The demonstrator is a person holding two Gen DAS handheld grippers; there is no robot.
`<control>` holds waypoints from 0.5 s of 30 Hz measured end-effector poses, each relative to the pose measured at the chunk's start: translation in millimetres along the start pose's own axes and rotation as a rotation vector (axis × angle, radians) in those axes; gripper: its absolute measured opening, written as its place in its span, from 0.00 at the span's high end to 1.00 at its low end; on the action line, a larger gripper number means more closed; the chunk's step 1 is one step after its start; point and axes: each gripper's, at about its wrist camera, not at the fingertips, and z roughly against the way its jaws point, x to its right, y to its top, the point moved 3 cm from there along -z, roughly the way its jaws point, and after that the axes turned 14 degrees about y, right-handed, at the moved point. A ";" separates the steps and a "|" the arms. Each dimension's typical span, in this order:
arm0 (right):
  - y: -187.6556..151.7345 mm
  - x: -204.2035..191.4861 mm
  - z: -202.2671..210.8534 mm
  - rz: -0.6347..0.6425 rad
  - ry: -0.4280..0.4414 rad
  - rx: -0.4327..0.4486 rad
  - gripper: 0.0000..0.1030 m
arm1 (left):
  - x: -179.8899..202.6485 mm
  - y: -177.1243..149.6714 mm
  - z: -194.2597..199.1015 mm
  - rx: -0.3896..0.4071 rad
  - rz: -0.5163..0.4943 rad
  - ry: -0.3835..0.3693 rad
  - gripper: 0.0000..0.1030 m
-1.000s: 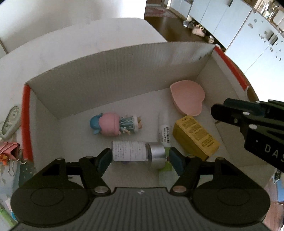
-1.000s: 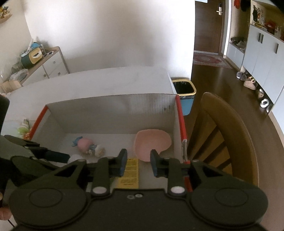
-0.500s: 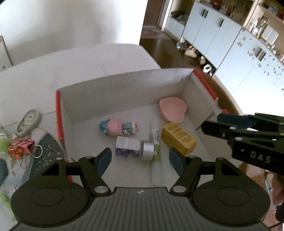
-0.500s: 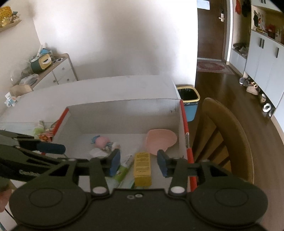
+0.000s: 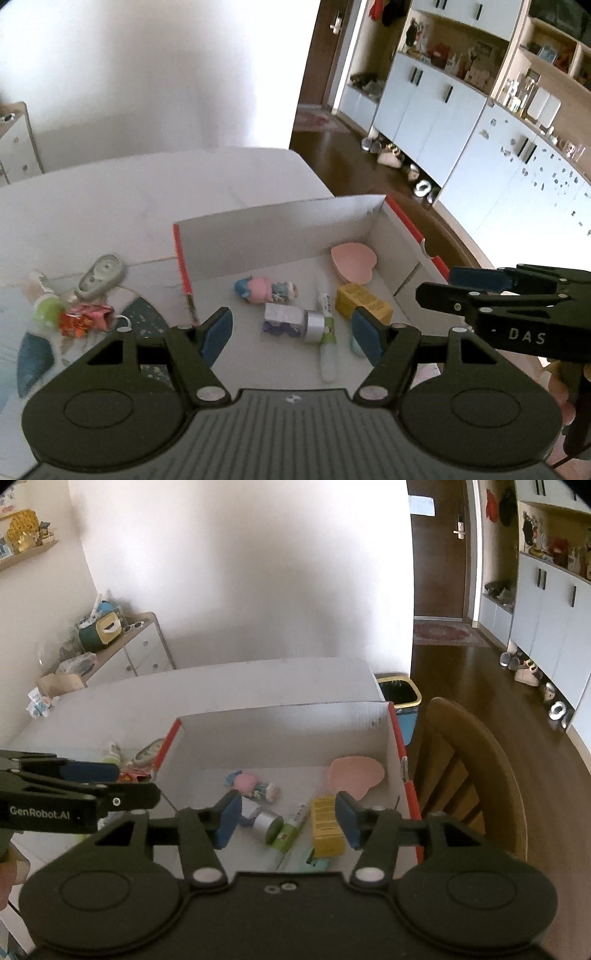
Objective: Organize rigid objects
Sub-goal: 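Withdraw both tools from the box back over the pile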
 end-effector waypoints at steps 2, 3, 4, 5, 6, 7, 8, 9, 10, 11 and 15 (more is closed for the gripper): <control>-1.3 -5.3 2.9 0.004 -0.001 0.009 0.39 | -7.2 -1.8 7.8 0.015 0.005 0.017 0.31; -2.3 -8.1 4.3 0.007 -0.003 0.011 0.39 | -10.3 -2.6 11.0 0.024 0.005 0.021 0.31; -2.9 -10.9 5.1 0.010 -0.001 0.012 0.38 | -14.1 -3.5 14.4 0.035 0.006 0.027 0.31; -3.6 -14.0 6.1 0.014 0.000 0.015 0.38 | -18.2 -4.5 17.9 0.044 0.011 0.032 0.31; -4.2 -17.4 6.8 0.017 -0.001 0.015 0.34 | -22.7 -5.5 21.2 0.055 0.016 0.036 0.31; -5.0 -20.7 7.4 0.020 0.000 0.016 0.30 | -28.0 -6.8 24.8 0.065 0.021 0.042 0.31; -6.0 -24.2 8.4 0.021 0.002 0.020 0.29 | -33.3 -8.3 27.7 0.071 0.028 0.044 0.31; -7.4 -27.4 9.0 0.022 0.003 0.022 0.28 | -39.4 -10.3 30.5 0.075 0.037 0.040 0.31; -8.6 -31.4 8.7 0.026 0.004 0.020 0.27 | -46.6 -12.7 33.1 0.078 0.047 0.036 0.28; -9.7 -35.5 8.4 0.029 0.003 0.022 0.26 | -52.8 -14.6 35.1 0.080 0.055 0.035 0.25; -12.1 -52.7 4.8 0.039 0.010 0.022 0.19 | -82.2 -22.8 42.8 0.091 0.083 0.045 0.24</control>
